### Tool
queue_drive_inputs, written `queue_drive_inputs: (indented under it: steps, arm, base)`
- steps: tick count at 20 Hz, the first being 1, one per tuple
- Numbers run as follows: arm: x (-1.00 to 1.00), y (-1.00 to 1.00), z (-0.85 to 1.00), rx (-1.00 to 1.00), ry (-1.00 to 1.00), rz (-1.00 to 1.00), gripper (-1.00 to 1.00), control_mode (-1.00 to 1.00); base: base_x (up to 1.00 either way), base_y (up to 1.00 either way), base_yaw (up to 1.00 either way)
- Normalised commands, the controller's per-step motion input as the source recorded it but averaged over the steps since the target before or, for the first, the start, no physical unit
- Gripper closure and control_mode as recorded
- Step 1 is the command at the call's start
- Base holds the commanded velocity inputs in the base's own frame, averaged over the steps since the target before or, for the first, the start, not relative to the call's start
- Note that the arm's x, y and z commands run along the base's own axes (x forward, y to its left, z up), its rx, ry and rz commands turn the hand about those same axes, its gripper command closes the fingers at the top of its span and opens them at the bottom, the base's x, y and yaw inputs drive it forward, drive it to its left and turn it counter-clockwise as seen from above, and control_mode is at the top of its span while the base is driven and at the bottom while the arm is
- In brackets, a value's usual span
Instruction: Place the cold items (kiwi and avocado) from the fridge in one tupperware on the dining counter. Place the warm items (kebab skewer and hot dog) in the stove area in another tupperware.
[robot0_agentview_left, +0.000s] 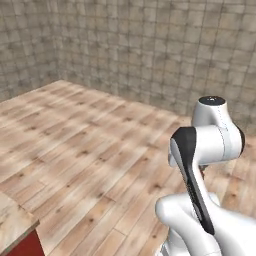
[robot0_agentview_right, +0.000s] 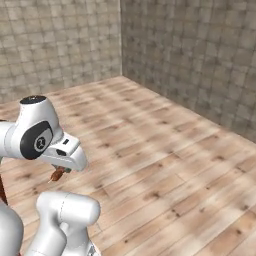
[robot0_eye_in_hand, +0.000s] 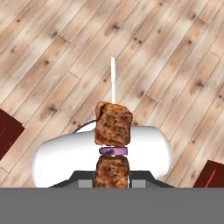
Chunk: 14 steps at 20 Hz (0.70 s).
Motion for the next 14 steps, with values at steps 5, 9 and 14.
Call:
queue_drive_inputs:
  steps: [5,9,14]
  arm:
    - [0.0,0.0,0.0,0.0,0.0,0.0,1.0,1.0]
    - [0.0,0.0,0.0,0.0,0.0,0.0,1.0,1.0]
    - [0.0,0.0,0.0,0.0,0.0,0.0,1.0,1.0]
  base:
    - [1.0,-0.32,0.73]
    - [1.0,-0.48,0.65]
    - [1.0,-0.56,0.6]
